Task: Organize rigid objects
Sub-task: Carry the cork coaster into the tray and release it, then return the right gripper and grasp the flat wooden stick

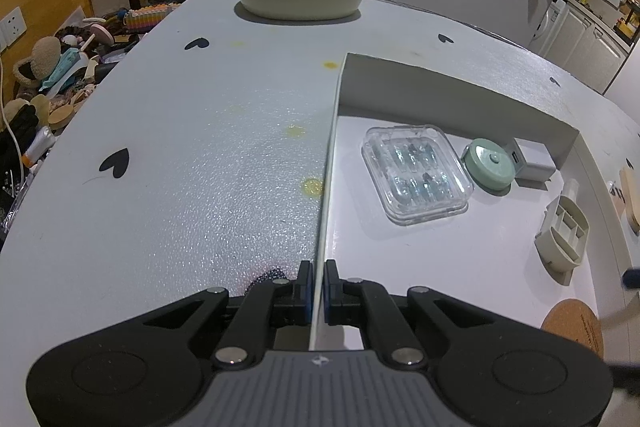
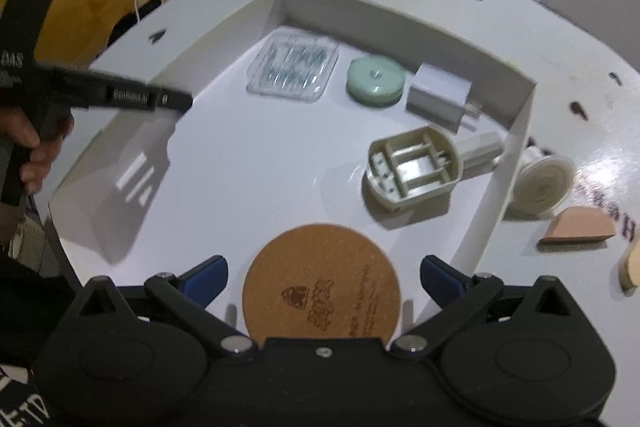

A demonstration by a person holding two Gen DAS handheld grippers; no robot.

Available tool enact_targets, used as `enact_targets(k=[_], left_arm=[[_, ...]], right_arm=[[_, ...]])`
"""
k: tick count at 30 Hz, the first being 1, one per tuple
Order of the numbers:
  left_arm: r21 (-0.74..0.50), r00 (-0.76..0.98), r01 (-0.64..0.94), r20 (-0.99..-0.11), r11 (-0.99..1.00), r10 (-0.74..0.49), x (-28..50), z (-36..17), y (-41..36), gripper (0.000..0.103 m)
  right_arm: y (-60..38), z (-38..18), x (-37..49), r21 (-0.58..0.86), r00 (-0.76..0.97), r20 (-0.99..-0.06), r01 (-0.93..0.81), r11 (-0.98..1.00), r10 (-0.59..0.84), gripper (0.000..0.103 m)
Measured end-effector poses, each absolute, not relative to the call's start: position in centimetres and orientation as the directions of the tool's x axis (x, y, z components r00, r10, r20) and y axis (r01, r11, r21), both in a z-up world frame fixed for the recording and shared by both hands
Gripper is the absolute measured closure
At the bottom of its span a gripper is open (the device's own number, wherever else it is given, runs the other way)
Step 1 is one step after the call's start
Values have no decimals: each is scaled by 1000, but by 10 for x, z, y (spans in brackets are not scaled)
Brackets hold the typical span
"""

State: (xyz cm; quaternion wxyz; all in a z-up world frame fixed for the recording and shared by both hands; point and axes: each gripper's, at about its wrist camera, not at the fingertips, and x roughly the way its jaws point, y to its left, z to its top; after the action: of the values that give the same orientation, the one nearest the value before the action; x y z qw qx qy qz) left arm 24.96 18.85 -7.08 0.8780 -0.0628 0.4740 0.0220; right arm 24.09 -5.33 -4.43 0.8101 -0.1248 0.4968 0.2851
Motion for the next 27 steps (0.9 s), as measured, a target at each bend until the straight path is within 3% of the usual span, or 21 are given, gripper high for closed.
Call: enact_targets(k=[8, 19, 27], left_arm=[[-93, 551, -101, -834, 991, -22, 249, -71, 189, 99], [-101, 551, -104, -834, 989, -27, 249, -71, 191, 99], [-110, 553, -109, -833, 988, -32, 249, -71, 192, 99]], right_arm=[[-105, -5, 263, 134, 513, -781, -420, 898, 357, 0], [-208, -21, 301, 126, 680, -728, 0, 992, 93, 0], [-255, -44, 342, 61, 650, -753, 223, 973, -102, 0]])
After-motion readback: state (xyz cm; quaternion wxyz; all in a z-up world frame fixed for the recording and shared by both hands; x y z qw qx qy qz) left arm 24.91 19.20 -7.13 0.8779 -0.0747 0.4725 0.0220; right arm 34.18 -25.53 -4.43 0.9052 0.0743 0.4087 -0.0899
